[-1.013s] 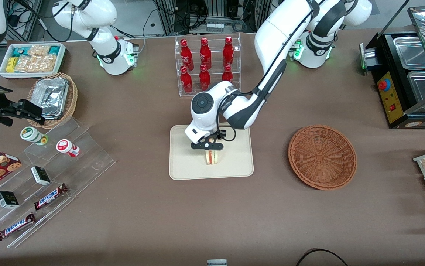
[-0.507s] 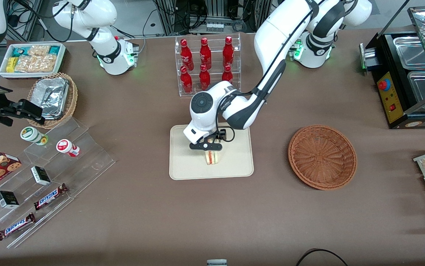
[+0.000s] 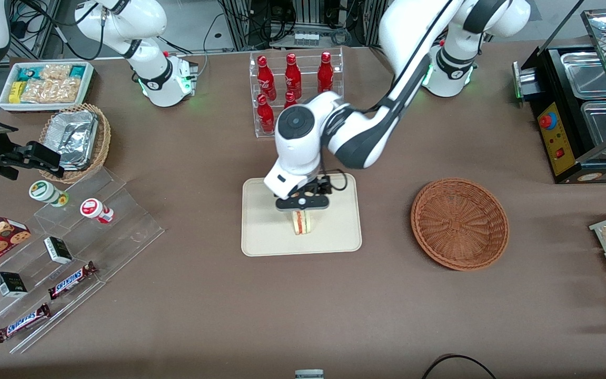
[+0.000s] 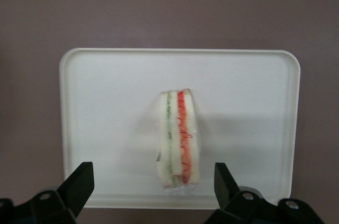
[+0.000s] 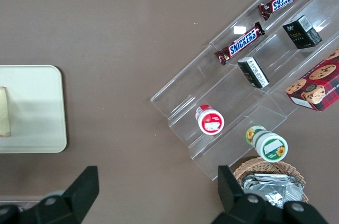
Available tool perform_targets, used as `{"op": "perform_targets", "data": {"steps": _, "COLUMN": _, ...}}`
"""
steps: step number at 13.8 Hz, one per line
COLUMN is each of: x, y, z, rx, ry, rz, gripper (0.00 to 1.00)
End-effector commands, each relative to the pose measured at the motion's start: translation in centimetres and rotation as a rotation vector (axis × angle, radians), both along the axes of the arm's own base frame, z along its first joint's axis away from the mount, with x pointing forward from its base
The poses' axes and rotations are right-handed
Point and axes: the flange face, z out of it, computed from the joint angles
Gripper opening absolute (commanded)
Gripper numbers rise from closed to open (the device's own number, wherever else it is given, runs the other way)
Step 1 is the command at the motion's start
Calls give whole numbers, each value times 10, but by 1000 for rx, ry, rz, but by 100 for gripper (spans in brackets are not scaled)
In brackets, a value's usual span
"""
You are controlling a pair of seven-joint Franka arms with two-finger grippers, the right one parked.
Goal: Place sandwich from basket to tray
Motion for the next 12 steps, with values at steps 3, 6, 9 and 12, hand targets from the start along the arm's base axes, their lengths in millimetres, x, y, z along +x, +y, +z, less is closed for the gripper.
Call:
{"op": "perform_targets", "data": {"steps": 3, "x": 38, "y": 92, "z": 87, "rx": 19, "ry": -17, "rz": 152, "gripper": 100}}
{"op": "perform_targets", "data": {"steps": 6, "x": 53, "y": 140, "z": 122, "rx": 25, "ry": -17, "rz": 219, "gripper": 100}}
{"op": "perform_targets", "data": {"steps": 9, "x": 69, "y": 198, "z": 146, "rx": 39, "ry": 15, "rz": 212, "gripper": 100}}
{"op": "perform_targets", "data": {"steps": 12, "x": 77, "y": 287, "z": 185, "rx": 3, "ry": 57, "rz": 221, "gripper": 100}}
